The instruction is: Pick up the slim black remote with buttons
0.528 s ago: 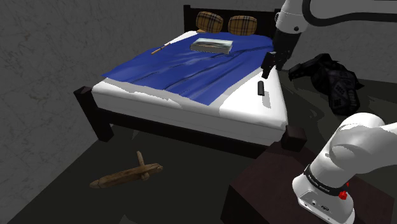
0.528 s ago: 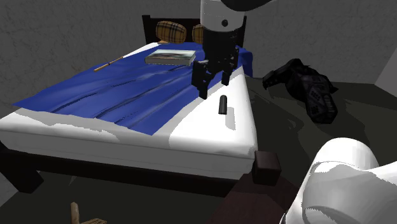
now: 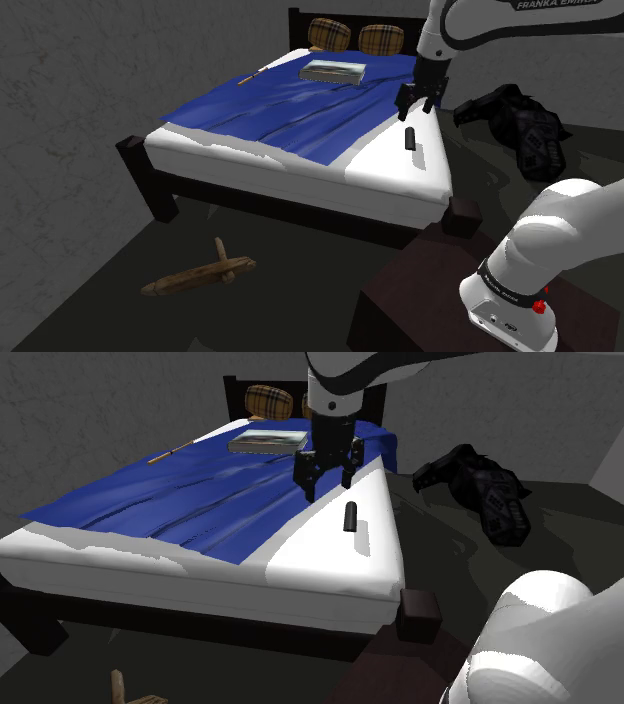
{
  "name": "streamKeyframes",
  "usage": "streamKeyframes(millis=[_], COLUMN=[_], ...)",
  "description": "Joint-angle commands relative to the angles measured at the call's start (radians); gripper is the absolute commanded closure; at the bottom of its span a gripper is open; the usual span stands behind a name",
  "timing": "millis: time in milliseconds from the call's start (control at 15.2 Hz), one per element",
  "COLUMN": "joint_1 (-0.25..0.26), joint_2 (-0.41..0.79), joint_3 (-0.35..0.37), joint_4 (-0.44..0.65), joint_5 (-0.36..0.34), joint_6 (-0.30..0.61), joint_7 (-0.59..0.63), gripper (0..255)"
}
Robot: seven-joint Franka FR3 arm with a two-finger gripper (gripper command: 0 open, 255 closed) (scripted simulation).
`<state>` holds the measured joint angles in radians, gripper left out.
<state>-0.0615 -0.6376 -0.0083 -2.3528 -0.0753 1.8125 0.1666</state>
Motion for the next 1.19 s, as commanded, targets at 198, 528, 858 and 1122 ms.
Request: streamKeyframes(millis=[198, 528, 858, 1122], joint_1=[-0.057, -0.107, -0.151, -0.185], joint_2=[0.149, 0.300, 0.449, 0.566], joint_3=[-0.048, -0.101, -0.156, -0.200], joint_4=[0.036, 0.092, 0.159, 0.218], joint_5=[0.004, 0.021, 0.056, 0.099], joint_6=[0.105, 0.190, 0.260, 0.306], joint_7=[0.062, 0.114, 0.154, 0.177], gripper=[0, 0, 0, 0])
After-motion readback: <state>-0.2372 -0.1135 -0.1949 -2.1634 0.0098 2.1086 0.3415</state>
